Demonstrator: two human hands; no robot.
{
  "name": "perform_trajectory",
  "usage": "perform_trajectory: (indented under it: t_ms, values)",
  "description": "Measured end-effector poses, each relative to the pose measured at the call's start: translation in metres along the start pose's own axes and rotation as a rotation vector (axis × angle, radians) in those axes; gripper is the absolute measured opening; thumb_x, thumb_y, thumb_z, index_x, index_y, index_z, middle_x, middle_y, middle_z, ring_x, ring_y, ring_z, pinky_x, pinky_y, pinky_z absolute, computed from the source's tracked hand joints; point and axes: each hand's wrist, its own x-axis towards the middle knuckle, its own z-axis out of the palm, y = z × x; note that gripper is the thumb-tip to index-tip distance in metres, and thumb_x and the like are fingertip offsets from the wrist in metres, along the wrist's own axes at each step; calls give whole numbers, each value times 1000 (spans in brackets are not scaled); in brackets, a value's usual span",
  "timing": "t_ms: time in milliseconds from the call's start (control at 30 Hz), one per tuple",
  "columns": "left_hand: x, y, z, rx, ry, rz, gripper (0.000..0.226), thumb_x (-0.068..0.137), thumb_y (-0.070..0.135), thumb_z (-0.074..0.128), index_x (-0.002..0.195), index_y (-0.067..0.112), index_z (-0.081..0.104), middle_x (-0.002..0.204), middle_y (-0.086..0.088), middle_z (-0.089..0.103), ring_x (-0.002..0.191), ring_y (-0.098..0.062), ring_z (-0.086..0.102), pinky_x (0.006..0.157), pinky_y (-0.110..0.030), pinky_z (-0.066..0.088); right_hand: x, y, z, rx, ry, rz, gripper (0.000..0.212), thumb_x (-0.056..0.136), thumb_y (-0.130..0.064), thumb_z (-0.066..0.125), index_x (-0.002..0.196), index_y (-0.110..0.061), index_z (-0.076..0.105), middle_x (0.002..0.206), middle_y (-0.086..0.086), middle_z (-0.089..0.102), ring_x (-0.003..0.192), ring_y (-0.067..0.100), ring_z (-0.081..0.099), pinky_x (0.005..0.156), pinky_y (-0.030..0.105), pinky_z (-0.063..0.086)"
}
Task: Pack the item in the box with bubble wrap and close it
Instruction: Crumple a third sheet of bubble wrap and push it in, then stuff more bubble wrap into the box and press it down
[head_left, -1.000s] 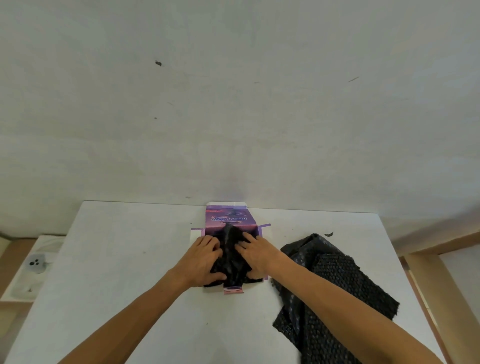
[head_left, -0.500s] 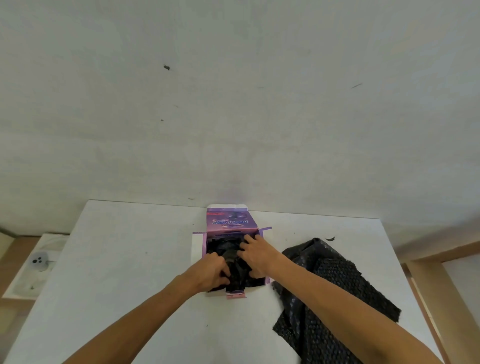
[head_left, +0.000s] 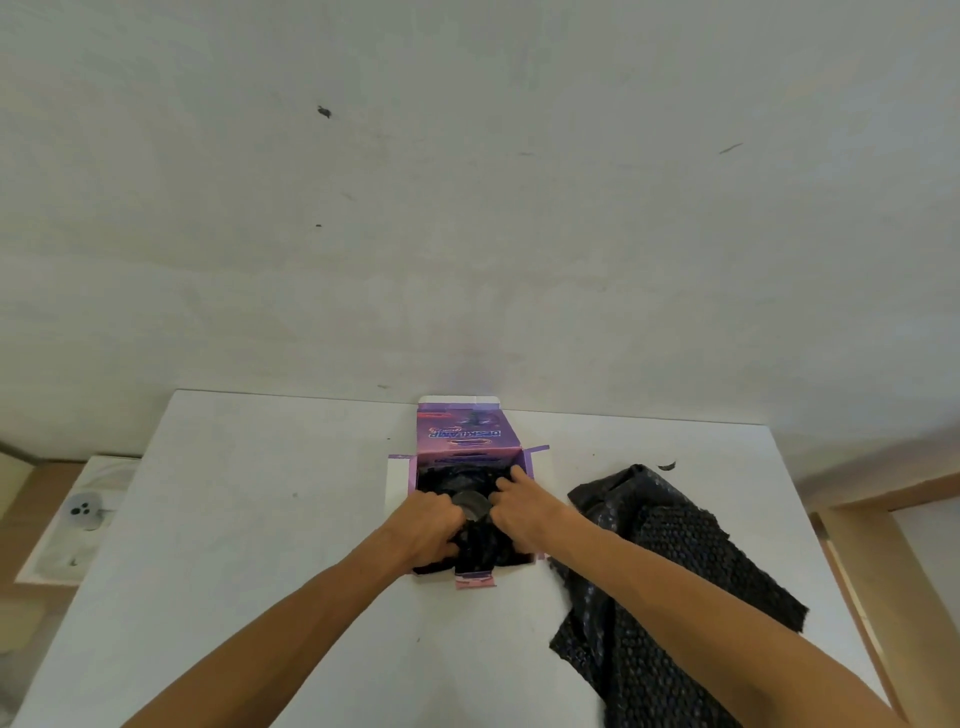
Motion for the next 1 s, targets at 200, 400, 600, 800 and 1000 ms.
perform_trajectory:
  t_ms: [200, 400, 600, 800, 1000]
  values:
    - [2, 18, -10, -435, -40, -9, 12, 88, 33, 66, 98, 27, 70, 109, 6, 65, 91, -14, 62, 82, -31, 58, -5, 0, 0, 45, -10, -3, 15, 87, -28, 70, 96, -16, 68, 100, 3, 70, 103, 24, 56, 99, 40, 33]
    - [15, 42, 4, -337, -15, -143, 28, 91, 46, 64, 89, 18, 69, 92, -1, 68, 77, -17, 64, 79, -36, 58, -46, 0, 18, 327, 280, 69, 25, 95, -28, 55, 106, -18, 75, 116, 4, 65, 110, 25, 50, 97, 41, 37]
    - [33, 71, -7, -127, 179, -114, 17, 87, 36, 68, 83, 22, 58, 88, 5, 62, 81, -15, 54, 72, -34, 53, -95, -14, 46, 699, 713, 402, 20, 92, -15, 59, 106, -11, 73, 103, 5, 67, 96, 23, 59, 81, 34, 51]
    - [45, 124, -15, -714, 346, -183, 11, 93, 25, 66, 90, 31, 56, 83, 14, 62, 71, -8, 63, 66, -18, 54, -155, -35, 117, 1089, 280, 1084, 36, 94, -49, 58, 110, -17, 62, 106, 2, 65, 95, 20, 64, 78, 32, 51]
    - [51, 168, -5, -780, 235, -77, 7, 96, 24, 63, 99, 30, 64, 88, 12, 66, 72, -4, 60, 65, -14, 51, -165, -63, 163, 1182, -69, 1156, 56, 96, -52, 54, 134, -11, 50, 135, 10, 53, 121, 30, 56, 98, 41, 49]
